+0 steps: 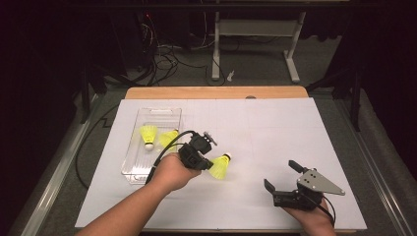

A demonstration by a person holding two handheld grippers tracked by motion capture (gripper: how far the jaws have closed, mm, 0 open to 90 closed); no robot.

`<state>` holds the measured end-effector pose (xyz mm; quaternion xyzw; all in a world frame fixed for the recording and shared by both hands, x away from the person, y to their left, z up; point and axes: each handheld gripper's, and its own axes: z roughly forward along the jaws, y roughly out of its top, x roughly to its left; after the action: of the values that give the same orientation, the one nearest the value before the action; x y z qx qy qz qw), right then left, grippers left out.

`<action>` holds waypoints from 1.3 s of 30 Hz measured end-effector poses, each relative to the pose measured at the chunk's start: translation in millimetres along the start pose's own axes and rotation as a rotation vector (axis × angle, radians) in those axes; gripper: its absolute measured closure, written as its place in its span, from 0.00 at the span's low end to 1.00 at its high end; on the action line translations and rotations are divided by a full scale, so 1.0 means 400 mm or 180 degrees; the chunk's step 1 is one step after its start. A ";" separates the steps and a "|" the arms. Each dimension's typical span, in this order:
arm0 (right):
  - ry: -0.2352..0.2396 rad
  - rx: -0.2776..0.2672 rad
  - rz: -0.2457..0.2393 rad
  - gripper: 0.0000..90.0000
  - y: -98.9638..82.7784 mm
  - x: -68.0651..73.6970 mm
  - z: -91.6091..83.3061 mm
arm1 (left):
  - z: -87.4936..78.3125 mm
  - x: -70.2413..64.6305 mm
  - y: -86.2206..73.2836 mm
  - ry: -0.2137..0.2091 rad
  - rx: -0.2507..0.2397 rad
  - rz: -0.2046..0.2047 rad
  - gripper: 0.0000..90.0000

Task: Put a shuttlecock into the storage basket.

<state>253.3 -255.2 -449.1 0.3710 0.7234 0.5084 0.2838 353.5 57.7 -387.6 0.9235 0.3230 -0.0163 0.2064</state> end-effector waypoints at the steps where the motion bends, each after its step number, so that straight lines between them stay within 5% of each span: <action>1: 0.0003 -0.0004 -0.0003 0.00 0.000 0.000 0.000 | -0.002 0.001 -0.003 0.0004 0.0009 0.0003 0.99; 17: -0.0004 -0.0011 -0.0005 0.00 0.002 0.003 -0.004 | -0.035 0.017 -0.051 -0.0008 0.0024 -0.0099 0.99; 39: 0.0000 -0.0021 -0.0009 0.00 0.003 0.005 -0.007 | -0.083 0.020 -0.049 -0.0106 0.0021 -0.0130 0.99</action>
<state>250.1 -254.7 -447.0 0.3691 0.7222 0.5105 0.2857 344.5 89.5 -365.8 0.9170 0.3382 -0.0370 0.2083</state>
